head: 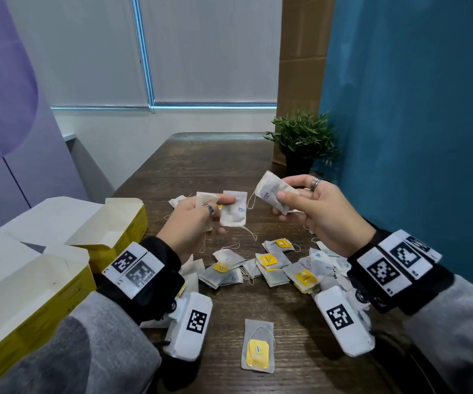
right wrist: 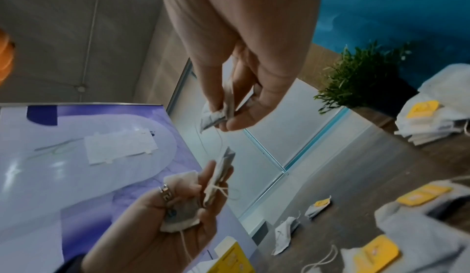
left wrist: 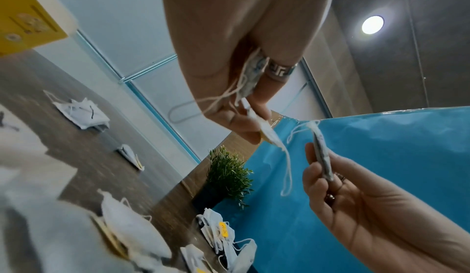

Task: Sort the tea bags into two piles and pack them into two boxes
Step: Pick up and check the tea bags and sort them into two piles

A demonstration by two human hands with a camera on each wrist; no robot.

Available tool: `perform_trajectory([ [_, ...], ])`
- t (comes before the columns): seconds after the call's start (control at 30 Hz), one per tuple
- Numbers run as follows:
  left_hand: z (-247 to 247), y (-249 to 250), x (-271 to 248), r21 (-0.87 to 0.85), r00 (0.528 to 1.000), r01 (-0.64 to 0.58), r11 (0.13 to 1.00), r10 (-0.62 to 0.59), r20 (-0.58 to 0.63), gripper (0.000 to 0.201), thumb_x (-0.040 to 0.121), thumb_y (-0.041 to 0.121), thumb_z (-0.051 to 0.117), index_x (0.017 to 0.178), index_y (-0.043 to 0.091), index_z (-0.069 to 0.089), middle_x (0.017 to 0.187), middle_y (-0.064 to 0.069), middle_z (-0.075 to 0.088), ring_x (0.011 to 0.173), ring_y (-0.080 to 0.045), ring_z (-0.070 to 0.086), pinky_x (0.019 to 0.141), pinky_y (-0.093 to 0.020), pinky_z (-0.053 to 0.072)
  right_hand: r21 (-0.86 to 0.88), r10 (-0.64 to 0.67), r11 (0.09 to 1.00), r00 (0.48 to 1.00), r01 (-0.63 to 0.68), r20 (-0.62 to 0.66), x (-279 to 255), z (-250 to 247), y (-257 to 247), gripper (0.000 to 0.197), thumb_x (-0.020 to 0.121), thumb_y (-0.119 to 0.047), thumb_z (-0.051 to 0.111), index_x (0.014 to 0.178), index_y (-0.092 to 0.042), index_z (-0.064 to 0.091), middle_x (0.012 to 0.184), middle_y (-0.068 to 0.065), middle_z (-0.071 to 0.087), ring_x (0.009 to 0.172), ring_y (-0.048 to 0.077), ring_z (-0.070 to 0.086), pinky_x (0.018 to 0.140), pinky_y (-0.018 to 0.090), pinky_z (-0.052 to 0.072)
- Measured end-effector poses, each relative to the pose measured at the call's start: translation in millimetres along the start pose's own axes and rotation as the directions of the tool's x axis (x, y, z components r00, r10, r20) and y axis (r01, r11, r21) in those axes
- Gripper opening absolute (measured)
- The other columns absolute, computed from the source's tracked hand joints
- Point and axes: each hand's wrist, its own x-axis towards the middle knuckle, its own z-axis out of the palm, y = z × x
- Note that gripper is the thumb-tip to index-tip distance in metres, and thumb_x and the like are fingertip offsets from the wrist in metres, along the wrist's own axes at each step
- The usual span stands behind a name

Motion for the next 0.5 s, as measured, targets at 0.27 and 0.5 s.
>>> perform_trajectory([
  [0.27, 3.8, -12.8, -10.8, -0.152, 0.984, 0.14, 0.979, -0.12, 0.129, 0.041, 0.087, -0.018, 0.044, 0.105, 0.014, 0.061, 0.095, -0.003, 0.064, 0.075, -0.013, 0.068, 0.065, -0.024, 0.059, 0.092, 0.214, 0.972, 0.976, -0.216, 0.038, -2.7, 1.7, -0.2, 0.013, 0.085, 0.004, 0.059, 0.088, -0.008, 0.053, 0.08, 0.011, 0.068, 0.059, 0.018, 0.068, 0.06, 0.028, 0.059],
  [0.5, -2.7, -13.4, -6.9, -0.51, 0.921, 0.386, 0.768, -0.291, 0.259, 0.032, 0.096, 0.031, 0.045, 0.119, 0.011, 0.056, 0.096, -0.011, 0.073, 0.081, -0.026, 0.072, 0.073, -0.038, 0.058, 0.081, 0.294, 0.952, 0.956, -0.295, 0.017, -1.9, -4.4, 5.5, 0.016, 0.087, -0.002, 0.059, 0.081, -0.016, 0.054, 0.083, 0.008, 0.069, 0.07, 0.02, 0.065, 0.065, 0.031, 0.059],
])
